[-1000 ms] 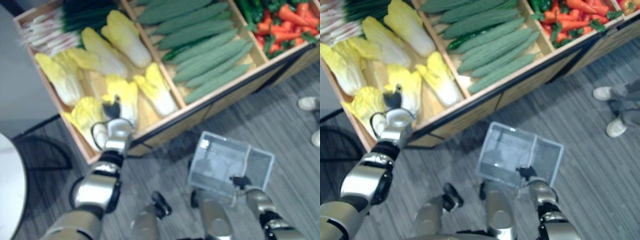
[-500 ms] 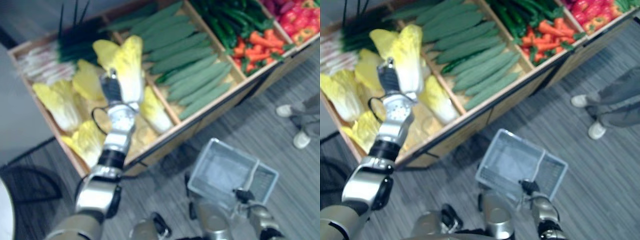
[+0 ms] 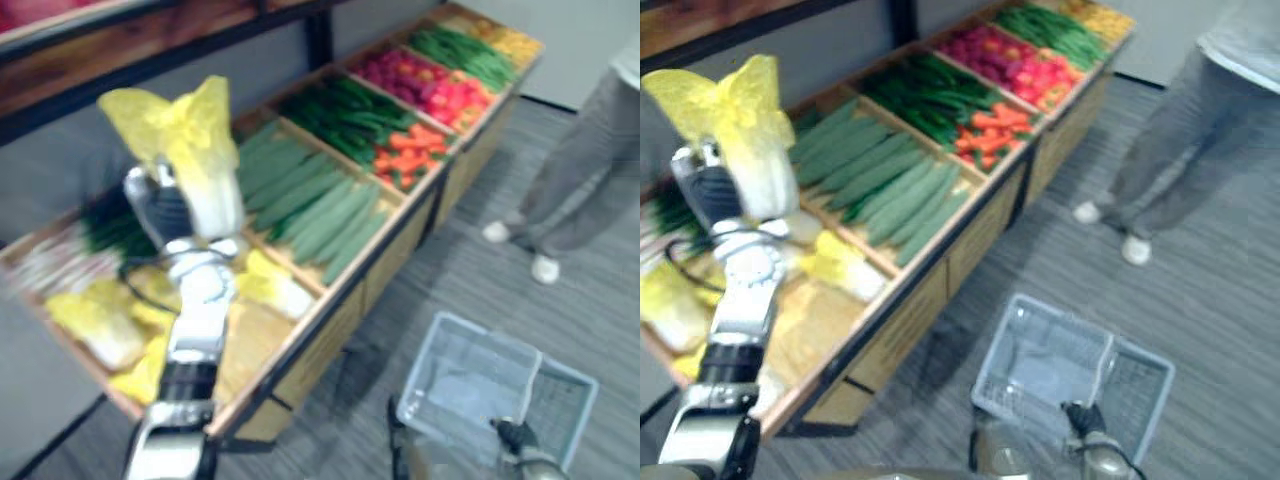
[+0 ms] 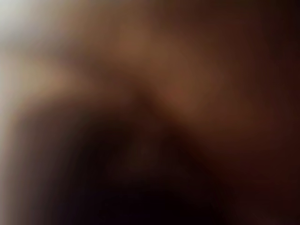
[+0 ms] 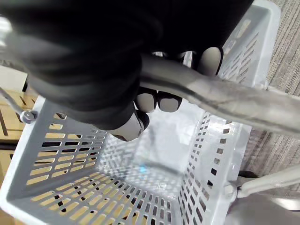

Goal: Pick vegetable in the basket

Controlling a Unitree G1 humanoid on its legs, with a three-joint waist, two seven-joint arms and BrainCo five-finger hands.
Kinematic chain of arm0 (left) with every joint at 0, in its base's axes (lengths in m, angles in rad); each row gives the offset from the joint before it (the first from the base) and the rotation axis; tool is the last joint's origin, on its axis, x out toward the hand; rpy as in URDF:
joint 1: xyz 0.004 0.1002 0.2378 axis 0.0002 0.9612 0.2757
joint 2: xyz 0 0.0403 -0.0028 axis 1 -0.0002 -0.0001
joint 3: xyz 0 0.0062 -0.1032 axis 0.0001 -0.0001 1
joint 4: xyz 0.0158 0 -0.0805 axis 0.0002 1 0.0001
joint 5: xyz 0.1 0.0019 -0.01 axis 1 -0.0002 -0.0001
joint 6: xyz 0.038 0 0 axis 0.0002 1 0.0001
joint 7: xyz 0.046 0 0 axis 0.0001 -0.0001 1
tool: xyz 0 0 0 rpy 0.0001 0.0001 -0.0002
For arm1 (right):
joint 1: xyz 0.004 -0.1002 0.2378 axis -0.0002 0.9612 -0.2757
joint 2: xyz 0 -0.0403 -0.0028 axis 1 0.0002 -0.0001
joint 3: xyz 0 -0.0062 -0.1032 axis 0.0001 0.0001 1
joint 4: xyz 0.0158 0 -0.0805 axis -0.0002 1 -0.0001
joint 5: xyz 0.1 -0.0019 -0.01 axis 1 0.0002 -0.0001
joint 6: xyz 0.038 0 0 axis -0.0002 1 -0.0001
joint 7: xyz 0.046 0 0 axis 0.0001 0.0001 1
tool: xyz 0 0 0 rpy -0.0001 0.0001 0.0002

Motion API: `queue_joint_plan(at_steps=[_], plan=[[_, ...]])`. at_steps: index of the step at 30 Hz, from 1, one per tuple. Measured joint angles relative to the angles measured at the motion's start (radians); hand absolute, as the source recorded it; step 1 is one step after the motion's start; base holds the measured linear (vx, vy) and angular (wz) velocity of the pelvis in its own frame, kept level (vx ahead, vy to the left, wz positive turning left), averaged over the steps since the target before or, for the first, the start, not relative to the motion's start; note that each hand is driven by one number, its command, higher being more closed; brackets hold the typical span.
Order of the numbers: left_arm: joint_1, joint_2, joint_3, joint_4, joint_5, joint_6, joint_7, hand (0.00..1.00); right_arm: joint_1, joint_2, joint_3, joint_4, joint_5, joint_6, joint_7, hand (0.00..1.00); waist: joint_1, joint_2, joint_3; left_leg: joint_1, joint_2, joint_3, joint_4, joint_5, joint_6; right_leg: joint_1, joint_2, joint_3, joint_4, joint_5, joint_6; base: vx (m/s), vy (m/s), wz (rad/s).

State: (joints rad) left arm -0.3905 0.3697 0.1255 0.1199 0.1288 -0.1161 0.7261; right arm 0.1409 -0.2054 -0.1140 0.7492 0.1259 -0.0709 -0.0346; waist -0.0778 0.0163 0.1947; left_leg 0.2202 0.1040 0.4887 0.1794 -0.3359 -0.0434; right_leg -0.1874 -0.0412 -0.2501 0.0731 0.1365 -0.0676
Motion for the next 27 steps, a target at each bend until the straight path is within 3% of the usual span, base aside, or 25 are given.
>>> queue_joint_plan(at_steps=[1, 2, 4, 5, 6, 7, 8, 9, 12, 14, 15, 16, 17, 18, 20, 21, 23, 25, 26, 27], plan=[[0.012, -0.001, 0.006, 0.000, -0.004, 0.002, -0.006, 1.00, 0.001, 0.001, 0.008, 0.000, -0.002, 0.000, -0.006, 1.00, 0.001, -0.002, 0.000, 0.006, 0.000, 0.014, 0.007, -0.001, -0.002, -0.005, 0.001, -0.020, 0.009, -0.003, 0.002, 0.23, -0.076, -0.98], [0.037, -0.010, -0.001, -0.001, -0.012, 0.006, -0.038, 1.00, -0.003, 0.002, 0.015, -0.003, -0.007, 0.000, -0.015, 1.00, -0.002, -0.002, -0.001, 0.010, 0.004, 0.050, 0.030, 0.003, -0.014, -0.019, 0.008, -0.066, 0.042, 0.007, -0.024, 0.09, -0.089, -1.06], [0.102, -0.017, -0.028, -0.034, -0.039, 0.007, -0.096, 1.00, -0.018, 0.002, 0.048, -0.011, -0.009, 0.001, -0.025, 1.00, 0.002, -0.007, -0.001, 0.013, 0.018, 0.108, 0.085, 0.012, -0.022, -0.018, 0.031, -0.125, 0.047, 0.023, -0.107, 0.03, -0.097, -1.22], [0.146, -0.014, -0.051, -0.073, -0.058, 0.006, -0.138, 1.00, -0.027, 0.011, 0.070, -0.028, -0.011, 0.001, -0.027, 1.00, 0.013, -0.026, -0.007, 0.013, 0.027, 0.141, 0.110, 0.011, -0.020, -0.002, 0.042, -0.138, 0.016, -0.053, -0.193, 0.01, -0.067, -1.59], [0.209, -0.027, -0.123, -0.121, -0.079, -0.006, -0.208, 1.00, -0.043, 0.023, 0.093, -0.040, -0.014, 0.001, -0.032, 1.00, 0.026, -0.018, -0.007, 0.034, 0.014, 0.171, 0.048, 0.011, -0.003, 0.015, 0.012, -0.312, 0.051, -0.197, -0.047, 0.02, -0.058, -1.60], [0.228, -0.045, -0.163, -0.129, -0.085, -0.010, -0.242, 1.00, -0.053, 0.025, 0.091, -0.046, -0.017, -0.001, -0.038, 1.00, 0.033, 0.007, -0.006, 0.045, 0.035, 0.190, 0.022, 0.002, 0.014, -0.001, -0.009, -0.372, 0.126, -0.215, -0.055, 0.04, -0.011, -1.22], [0.245, -0.061, -0.221, -0.128, -0.091, -0.011, -0.301, 1.00, -0.057, 0.030, 0.080, -0.074, -0.022, -0.001, -0.048, 1.00, 0.021, -0.003, -0.007, 0.054, 0.028, 0.190, 0.014, -0.015, -0.016, -0.009, -0.071, -0.380, 0.219, -0.219, -0.043, 0.13, -0.041, -0.89], [0.286, -0.107, -0.321, -0.109, -0.109, -0.004, -0.377, 1.00, -0.062, 0.030, 0.085, -0.107, -0.041, 0.003, -0.047, 1.00, 0.026, -0.022, 0.009, 0.065, 0.037, 0.215, 0.044, -0.028, -0.034, -0.028, -0.064, -0.359, 0.258, -0.229, -0.043, 0.14, -0.102, -0.66], [0.396, -0.202, -0.477, -0.053, -0.115, 0.012, -0.489, 1.00, -0.027, 0.027, 0.087, -0.202, -0.050, 0.005, -0.034, 1.00, 0.020, -0.016, 0.011, 0.052, 0.088, 0.214, 0.192, -0.026, -0.032, -0.006, -0.015, -0.294, 0.242, -0.230, -0.045, 0.09, -0.125, -0.68], [0.427, -0.218, -0.550, -0.021, -0.112, 0.006, -0.530, 1.00, -0.023, 0.019, 0.097, -0.236, -0.052, 0.014, 0.003, 1.00, 0.025, -0.009, 0.012, -0.017, 0.134, 0.175, 0.402, 0.003, 0.022, -0.012, 0.009, -0.240, 0.238, -0.254, -0.042, 0.04, -0.124, -1.03], [0.427, -0.218, -0.577, 0.020, -0.112, -0.007, -0.544, 1.00, -0.028, 0.007, 0.113, -0.239, -0.060, 0.019, 0.028, 1.00, 0.023, -0.001, 0.013, -0.105, 0.156, 0.092, 0.575, 0.084, 0.153, -0.008, 0.033, -0.204, 0.214, -0.254, -0.042, 0.01, -0.118, -0.89], [0.427, -0.219, -0.588, 0.042, -0.112, -0.011, -0.546, 1.00, -0.031, -0.006, 0.125, -0.240, -0.061, 0.020, 0.041, 1.00, 0.026, 0.009, 0.017, -0.153, 0.157, 0.031, 0.652, 0.143, 0.169, 0.004, 0.045, -0.178, 0.185, -0.253, -0.039, 0.04, -0.076, -1.40], [0.431, -0.218, -0.605, 0.088, -0.109, -0.024, -0.545, 1.00, -0.042, -0.026, 0.145, -0.240, -0.061, 0.024, 0.067, 1.00, 0.038, 0.021, 0.025, -0.231, 0.121, -0.113, 0.739, 0.133, 0.127, 0.022, 0.082, -0.121, 0.130, -0.250, -0.035, 0.06, 0.016, -1.70], [0.428, -0.217, -0.613, 0.137, -0.106, -0.042, -0.534, 1.00, -0.063, -0.035, 0.165, -0.240, -0.061, 0.025, 0.084, 1.00, 0.051, 0.038, 0.033, -0.285, 0.049, -0.231, 0.753, 0.079, 0.080, 0.040, 0.102, -0.057, 0.087, -0.248, -0.030, 0.06, 0.060, -1.82], [0.428, -0.214, -0.633, 0.190, -0.104, -0.049, -0.505, 1.00, -0.069, -0.038, 0.189, -0.244, -0.061, 0.025, 0.120, 1.00, 0.064, 0.031, 0.040, -0.361, -0.017, -0.334, 0.687, 0.045, 0.031, 0.063, 0.120, 0.008, 0.042, -0.231, 0.001, 0.06, 0.028, -1.68], [0.433, -0.213, -0.645, 0.202, -0.104, -0.051, -0.492, 1.00, -0.066, -0.039, 0.196, -0.257, -0.062, 0.024, 0.133, 1.00, 0.070, 0.027, 0.045, -0.378, -0.025, -0.339, 0.613, 0.030, 0.005, 0.074, 0.123, 0.013, 0.029, -0.207, 0.000, 0.07, 0.016, -1.52], [0.429, -0.210, -0.677, 0.218, -0.102, -0.051, -0.490, 1.00, -0.037, -0.039, 0.200, -0.316, -0.079, 0.024, 0.155, 1.00, 0.067, 0.018, 0.049, -0.398, -0.040, -0.336, 0.441, 0.026, -0.003, 0.102, 0.129, 0.040, 0.015, -0.187, 0.009, 0.08, 0.021, -1.04], [0.425, -0.218, -0.700, 0.220, -0.079, -0.052, -0.490, 1.00, 0.004, -0.038, 0.202, -0.374, -0.079, 0.023, 0.165, 1.00, 0.049, 0.010, 0.047, -0.427, -0.075, -0.336, 0.245, 0.075, -0.001, 0.132, 0.122, 0.056, -0.030, -0.209, 0.053, 0.15, 0.009, -0.59], [0.427, -0.243, -0.708, 0.216, -0.071, -0.068, -0.490, 1.00, 0.019, -0.051, 0.208, -0.403, -0.078, 0.015, 0.177, 1.00, 0.057, 0.030, 0.044, -0.458, -0.062, -0.331, 0.176, 0.132, -0.013, 0.098, 0.124, 0.076, 0.084, -0.214, 0.010, 0.23, 0.025, -0.60], [0.426, -0.255, -0.714, 0.243, -0.065, -0.076, -0.489, 1.00, 0.025, -0.056, 0.212, -0.402, -0.076, 0.016, 0.198, 1.00, 0.046, 0.032, 0.053, -0.482, -0.039, -0.333, 0.183, 0.185, -0.004, 0.106, 0.148, 0.067, 0.100, -0.250, -0.036, 0.20, 0.036, -0.56]])
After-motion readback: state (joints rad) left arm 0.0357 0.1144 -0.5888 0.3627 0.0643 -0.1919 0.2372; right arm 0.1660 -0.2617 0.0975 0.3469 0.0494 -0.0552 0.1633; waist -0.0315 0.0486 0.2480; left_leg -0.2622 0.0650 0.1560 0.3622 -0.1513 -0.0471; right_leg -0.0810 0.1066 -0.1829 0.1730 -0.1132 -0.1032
